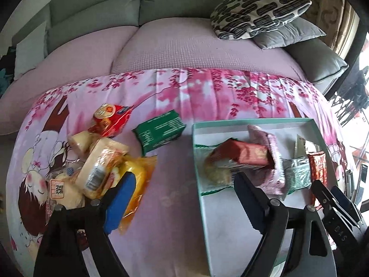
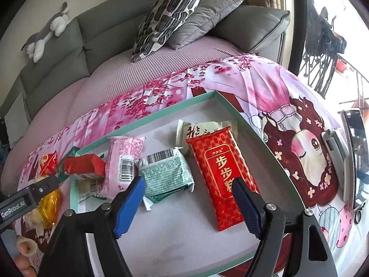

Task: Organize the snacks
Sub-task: 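Withdraw both open tools from the tray toward the snack pile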

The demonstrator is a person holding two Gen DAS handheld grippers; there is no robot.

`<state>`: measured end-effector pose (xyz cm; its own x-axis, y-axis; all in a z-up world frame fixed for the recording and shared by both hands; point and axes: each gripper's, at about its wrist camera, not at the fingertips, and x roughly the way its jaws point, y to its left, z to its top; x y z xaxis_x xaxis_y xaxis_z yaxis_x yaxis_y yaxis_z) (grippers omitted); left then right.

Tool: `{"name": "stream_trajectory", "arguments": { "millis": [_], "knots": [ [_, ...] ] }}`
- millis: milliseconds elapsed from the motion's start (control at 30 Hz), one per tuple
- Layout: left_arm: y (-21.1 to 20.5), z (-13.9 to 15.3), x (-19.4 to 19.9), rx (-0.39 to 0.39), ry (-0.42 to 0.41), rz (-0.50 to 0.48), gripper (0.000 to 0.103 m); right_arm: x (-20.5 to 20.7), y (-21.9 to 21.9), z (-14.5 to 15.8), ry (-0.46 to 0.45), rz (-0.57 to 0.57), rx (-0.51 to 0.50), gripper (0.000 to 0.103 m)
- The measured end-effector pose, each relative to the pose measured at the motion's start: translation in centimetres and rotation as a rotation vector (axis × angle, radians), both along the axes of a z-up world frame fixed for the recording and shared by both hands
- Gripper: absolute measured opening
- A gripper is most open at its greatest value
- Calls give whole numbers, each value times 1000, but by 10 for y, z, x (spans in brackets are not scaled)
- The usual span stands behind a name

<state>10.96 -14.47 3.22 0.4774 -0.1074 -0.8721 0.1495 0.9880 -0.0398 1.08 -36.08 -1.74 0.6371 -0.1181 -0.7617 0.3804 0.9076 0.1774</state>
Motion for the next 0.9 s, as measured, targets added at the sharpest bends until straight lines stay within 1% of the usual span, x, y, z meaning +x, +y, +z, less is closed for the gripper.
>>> {"name": "stream_trajectory", "arguments": {
  "millis": [33, 100, 167, 233, 333, 467, 600, 800, 900],
  "knots": [
    [2, -1, 0, 2, 3, 8, 87, 0, 2, 0, 1, 7, -3, 88],
    [7, -3, 0, 2, 1, 28, 90, 1, 5, 0, 0, 21, -12, 97],
    [11, -4, 0, 10, -10, 52, 97, 2, 9, 0, -2, 34, -24, 103],
    [15, -6, 0, 33, -29, 72, 98, 3, 11, 0, -2, 43, -32, 103],
    [22, -9, 0, 55, -37, 92, 98, 4, 12, -1, 2, 44, -32, 103],
    [31, -13, -1, 55, -30, 113, 98, 5, 12, -1, 0, 46, -20, 103],
    [37, -9, -5, 68, -47, 121, 98, 5, 18, 2, -6, 66, -3, 103],
    [58, -6, -12, 37, -47, 155, 98, 4, 42, 8, -16, 118, -20, 103],
    [72, -10, -15, 23, -23, 173, 98, 4, 59, 10, -20, 153, -21, 103]
  ]
}}
